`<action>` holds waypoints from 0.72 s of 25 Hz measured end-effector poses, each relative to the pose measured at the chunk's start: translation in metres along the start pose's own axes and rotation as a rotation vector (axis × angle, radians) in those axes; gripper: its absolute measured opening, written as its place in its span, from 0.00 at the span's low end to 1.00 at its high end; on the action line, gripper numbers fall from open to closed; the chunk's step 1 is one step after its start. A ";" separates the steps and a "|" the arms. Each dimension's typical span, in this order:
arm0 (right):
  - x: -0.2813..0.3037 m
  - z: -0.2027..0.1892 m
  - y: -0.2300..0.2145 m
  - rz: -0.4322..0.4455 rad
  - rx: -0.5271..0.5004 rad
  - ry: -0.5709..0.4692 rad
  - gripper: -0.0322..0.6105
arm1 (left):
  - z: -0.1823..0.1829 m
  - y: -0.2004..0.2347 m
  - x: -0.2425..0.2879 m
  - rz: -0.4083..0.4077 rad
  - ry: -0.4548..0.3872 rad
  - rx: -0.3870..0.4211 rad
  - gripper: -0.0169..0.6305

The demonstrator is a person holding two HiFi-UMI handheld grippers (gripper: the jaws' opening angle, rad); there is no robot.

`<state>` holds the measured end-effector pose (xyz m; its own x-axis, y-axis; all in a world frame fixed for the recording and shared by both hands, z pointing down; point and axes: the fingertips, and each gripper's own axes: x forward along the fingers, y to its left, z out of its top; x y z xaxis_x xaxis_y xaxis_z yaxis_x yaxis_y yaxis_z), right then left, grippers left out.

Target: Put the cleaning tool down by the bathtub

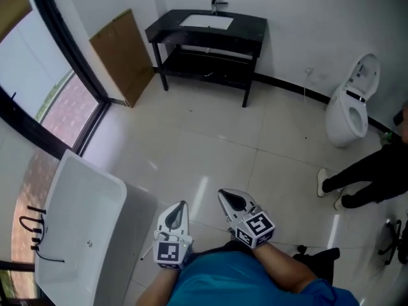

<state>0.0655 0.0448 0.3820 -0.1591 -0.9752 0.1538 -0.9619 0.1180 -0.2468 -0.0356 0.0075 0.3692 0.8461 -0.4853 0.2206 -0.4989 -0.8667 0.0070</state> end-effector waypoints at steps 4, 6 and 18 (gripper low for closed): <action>-0.058 0.020 -0.059 -0.111 -0.043 -0.063 0.05 | 0.019 -0.060 0.037 -0.057 -0.022 0.015 0.02; -0.085 0.026 -0.085 -0.174 -0.054 -0.077 0.05 | 0.027 -0.088 0.055 -0.099 -0.032 0.018 0.02; -0.244 0.064 -0.170 -0.601 -0.094 -0.157 0.05 | 0.059 -0.225 0.126 -0.439 -0.081 0.075 0.01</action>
<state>0.2817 0.2513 0.3255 0.4430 -0.8914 0.0953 -0.8898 -0.4502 -0.0746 0.1940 0.1350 0.3382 0.9880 -0.0752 0.1352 -0.0775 -0.9969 0.0116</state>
